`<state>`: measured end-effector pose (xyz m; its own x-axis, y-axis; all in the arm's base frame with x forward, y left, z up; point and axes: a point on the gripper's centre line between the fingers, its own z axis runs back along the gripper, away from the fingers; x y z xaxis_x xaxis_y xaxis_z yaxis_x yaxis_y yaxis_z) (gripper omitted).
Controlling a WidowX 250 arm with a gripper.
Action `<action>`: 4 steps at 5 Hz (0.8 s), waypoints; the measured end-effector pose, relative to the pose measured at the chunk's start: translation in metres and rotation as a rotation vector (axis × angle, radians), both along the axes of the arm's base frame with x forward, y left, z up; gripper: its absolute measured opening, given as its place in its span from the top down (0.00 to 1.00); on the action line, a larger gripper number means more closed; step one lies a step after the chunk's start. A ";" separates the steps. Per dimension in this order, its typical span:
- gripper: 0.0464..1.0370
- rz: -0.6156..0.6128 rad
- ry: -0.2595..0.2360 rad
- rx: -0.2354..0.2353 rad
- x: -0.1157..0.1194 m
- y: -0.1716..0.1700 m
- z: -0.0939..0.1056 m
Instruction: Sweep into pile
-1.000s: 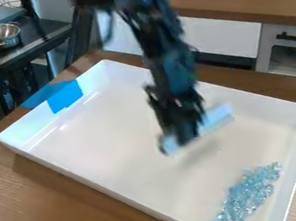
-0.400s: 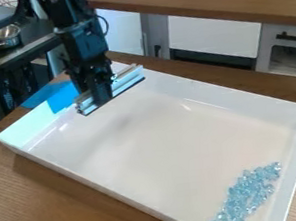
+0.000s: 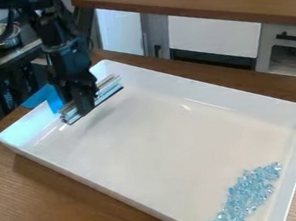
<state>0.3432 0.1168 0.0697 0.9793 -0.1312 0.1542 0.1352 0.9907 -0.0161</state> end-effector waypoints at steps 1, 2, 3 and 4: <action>0.67 0.024 -0.002 0.048 -0.004 0.014 -0.013; 0.58 0.029 0.009 0.065 -0.008 0.016 -0.019; 0.26 0.020 0.045 0.037 -0.013 0.011 -0.017; 0.05 0.026 0.016 0.005 -0.006 0.010 0.014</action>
